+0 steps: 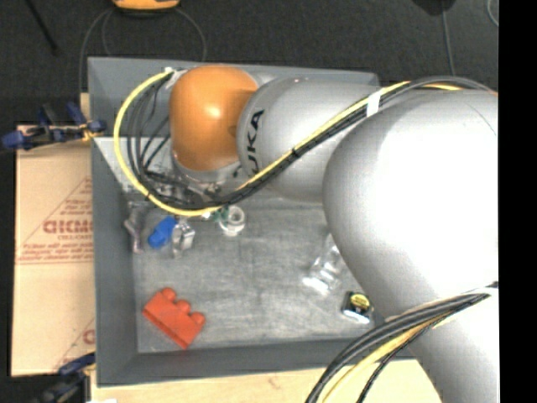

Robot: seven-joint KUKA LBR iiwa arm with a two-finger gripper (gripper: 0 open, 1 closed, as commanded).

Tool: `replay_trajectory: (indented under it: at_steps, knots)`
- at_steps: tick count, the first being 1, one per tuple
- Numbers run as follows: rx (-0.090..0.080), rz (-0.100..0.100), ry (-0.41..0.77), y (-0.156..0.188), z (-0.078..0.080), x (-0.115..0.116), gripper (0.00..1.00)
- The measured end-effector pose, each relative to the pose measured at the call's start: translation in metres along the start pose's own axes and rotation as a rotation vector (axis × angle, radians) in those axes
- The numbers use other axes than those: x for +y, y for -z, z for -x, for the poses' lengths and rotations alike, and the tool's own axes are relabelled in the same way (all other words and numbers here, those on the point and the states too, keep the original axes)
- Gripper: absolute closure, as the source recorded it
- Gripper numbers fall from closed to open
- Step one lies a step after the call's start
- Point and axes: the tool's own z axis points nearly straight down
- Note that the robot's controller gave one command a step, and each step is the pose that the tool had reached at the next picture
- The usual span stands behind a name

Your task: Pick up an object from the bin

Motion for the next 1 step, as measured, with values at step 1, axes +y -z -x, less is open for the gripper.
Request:
replay_trajectory:
  at_steps: [1]
  knots:
    - [-0.001, 0.0, 0.363, -0.0263, 0.0021, -0.0081, 0.0]
